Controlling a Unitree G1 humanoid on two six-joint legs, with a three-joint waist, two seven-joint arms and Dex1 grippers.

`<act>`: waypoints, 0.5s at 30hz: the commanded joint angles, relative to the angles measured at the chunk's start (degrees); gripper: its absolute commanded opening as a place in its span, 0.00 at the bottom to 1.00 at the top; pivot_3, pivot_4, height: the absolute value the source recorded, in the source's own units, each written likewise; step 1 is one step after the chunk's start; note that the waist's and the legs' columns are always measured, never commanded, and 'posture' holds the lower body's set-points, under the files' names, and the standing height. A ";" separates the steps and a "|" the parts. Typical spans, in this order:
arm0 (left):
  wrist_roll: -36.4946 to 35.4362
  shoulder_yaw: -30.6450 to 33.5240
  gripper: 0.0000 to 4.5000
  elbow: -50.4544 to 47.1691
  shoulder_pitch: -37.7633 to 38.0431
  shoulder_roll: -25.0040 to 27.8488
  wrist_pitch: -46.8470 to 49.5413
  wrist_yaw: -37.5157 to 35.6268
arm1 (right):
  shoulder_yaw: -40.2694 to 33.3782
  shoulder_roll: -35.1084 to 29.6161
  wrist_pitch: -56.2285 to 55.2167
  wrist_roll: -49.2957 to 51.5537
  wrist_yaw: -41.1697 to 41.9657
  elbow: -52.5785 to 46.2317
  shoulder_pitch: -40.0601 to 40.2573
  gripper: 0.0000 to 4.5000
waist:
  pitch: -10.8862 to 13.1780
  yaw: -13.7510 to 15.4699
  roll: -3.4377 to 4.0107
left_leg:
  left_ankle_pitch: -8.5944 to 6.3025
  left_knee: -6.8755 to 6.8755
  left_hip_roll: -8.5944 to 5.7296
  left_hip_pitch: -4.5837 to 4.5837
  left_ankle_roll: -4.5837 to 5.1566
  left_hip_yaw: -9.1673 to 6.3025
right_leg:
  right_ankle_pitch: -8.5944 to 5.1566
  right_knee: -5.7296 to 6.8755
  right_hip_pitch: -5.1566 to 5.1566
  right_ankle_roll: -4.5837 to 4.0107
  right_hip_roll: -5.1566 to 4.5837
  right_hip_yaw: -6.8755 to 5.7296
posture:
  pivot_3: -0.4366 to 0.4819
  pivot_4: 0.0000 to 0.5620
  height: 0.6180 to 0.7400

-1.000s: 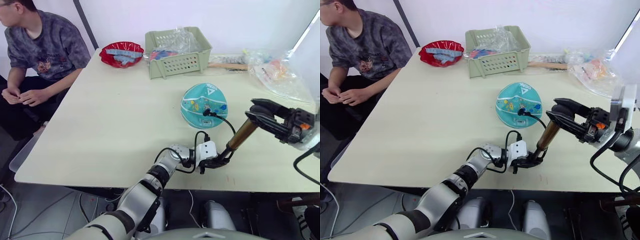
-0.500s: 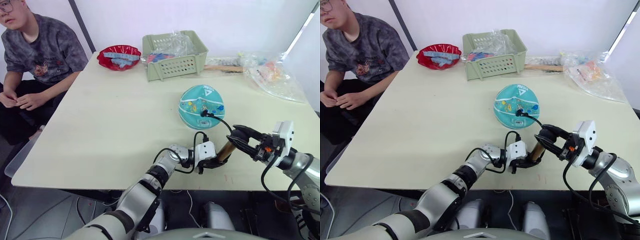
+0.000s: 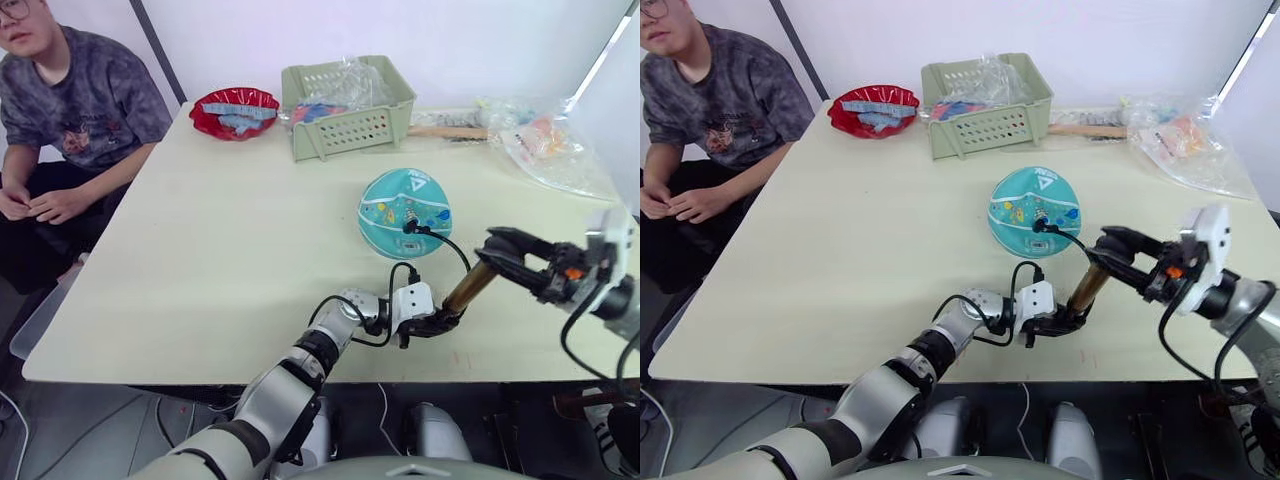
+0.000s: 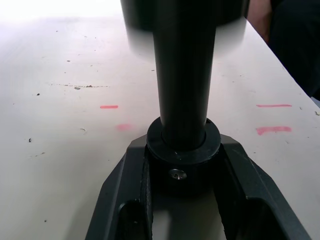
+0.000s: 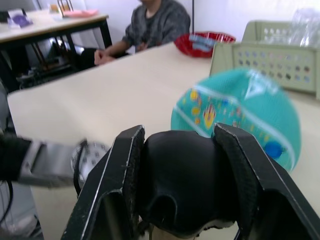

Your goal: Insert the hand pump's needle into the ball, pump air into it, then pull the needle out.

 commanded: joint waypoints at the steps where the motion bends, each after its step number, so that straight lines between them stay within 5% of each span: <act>1: 2.34 -1.39 0.25 4.40 1.85 1.04 2.33 0.43 | -8.95 -3.98 2.55 6.88 -1.28 -2.32 -2.61 0.38 | 0.02 0.00 0.02 | -0.02 0.00 0.00 -0.03 0.03 0.04 | 0.07 -0.10 0.00 0.12 -0.02 0.00 | 0.48 0.27 1.00; 15: 2.61 -1.65 0.25 4.67 1.96 0.94 2.15 0.36 | -16.66 -11.95 9.97 16.05 -4.02 1.30 -9.52 0.38 | 0.05 0.05 0.00 | -0.06 0.01 0.17 -0.24 0.09 0.18 | 0.45 -0.54 -0.10 0.20 -0.01 -0.26 | 0.48 0.27 1.00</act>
